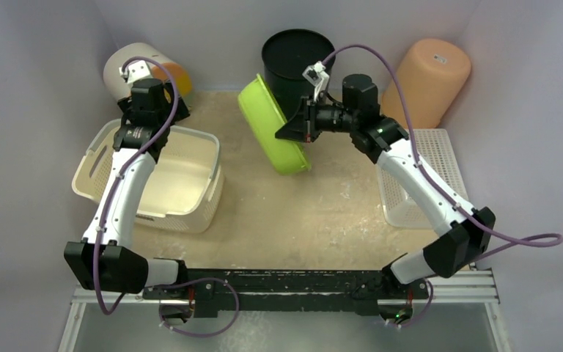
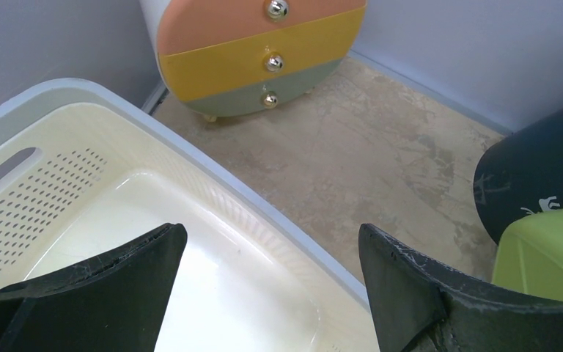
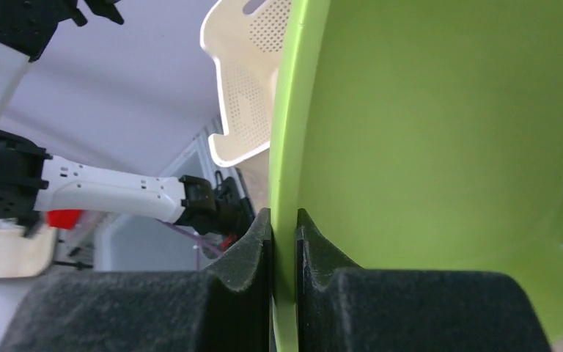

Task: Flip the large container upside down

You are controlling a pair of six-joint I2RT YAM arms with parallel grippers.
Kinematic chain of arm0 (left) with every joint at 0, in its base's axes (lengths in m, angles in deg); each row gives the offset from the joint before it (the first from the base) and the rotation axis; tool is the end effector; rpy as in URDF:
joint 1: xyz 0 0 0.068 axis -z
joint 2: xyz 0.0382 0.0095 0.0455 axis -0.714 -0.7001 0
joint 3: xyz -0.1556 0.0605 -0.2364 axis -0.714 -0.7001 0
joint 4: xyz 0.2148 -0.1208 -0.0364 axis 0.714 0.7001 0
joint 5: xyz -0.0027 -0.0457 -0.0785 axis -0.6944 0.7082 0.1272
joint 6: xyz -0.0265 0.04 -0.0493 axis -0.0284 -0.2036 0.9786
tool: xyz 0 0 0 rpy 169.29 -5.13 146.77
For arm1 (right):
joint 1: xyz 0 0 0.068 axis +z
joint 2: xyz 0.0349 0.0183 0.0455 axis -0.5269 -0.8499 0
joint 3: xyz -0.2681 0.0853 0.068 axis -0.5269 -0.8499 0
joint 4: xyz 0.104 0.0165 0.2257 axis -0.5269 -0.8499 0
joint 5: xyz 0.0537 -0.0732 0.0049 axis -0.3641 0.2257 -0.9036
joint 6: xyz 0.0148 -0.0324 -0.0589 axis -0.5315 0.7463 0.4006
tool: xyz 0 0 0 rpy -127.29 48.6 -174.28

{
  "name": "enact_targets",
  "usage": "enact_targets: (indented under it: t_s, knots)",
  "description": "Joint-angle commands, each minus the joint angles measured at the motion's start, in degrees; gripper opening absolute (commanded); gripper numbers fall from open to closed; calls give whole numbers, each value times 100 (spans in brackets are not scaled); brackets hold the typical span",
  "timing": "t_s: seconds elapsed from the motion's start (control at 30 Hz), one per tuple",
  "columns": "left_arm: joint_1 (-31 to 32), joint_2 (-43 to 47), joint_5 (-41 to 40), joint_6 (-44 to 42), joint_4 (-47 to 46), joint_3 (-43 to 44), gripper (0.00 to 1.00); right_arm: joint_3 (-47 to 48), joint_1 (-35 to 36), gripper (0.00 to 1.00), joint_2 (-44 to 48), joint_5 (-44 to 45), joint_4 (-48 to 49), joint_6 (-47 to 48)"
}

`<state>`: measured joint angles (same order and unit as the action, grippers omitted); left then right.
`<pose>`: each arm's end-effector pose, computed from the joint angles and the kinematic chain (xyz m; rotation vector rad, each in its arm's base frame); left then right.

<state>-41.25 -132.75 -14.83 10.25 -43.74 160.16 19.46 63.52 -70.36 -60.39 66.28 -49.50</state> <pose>0.2893 0.0011 0.4074 -0.5742 1.9019 0.1239 0.2644 0.2053 0.4535 -0.6691 1.7706 1.2878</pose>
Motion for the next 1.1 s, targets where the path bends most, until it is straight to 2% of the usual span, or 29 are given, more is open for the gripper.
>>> enact_targets:
  t_s: [0.0, 0.13, 0.27, 0.5, 0.73, 0.8, 0.93, 1.07]
  knots:
    - [25, 63, -115, -187, -49, 278, 89, -721, -62, 9, 155, -1198, 2205, -1536]
    - [25, 39, -127, -184, -51, 300, 89, -1071, -78, 9, 88, -1751, 3283, -2449]
    - [25, 16, -95, -155, -61, 331, 89, -1731, -97, 10, 91, -2078, 4946, -3911]
    - [25, -16, -93, -157, -6, 421, 89, -3036, -136, 10, -160, -1979, 8926, -6883]
    - [25, -79, -122, -218, 81, 621, 89, -4038, -502, 8, -693, -1352, 11606, -8667]
    - [26, -79, -160, -251, 98, 642, 89, -4084, -691, 7, -769, -1555, 11468, -8500]
    - [25, -78, -176, -242, 106, 656, 89, -4166, -1228, 8, -573, -2068, 9656, -7057]
    - [25, -106, -169, -233, 80, 665, 89, -4406, -1839, 9, -675, -2437, 8724, -6193]
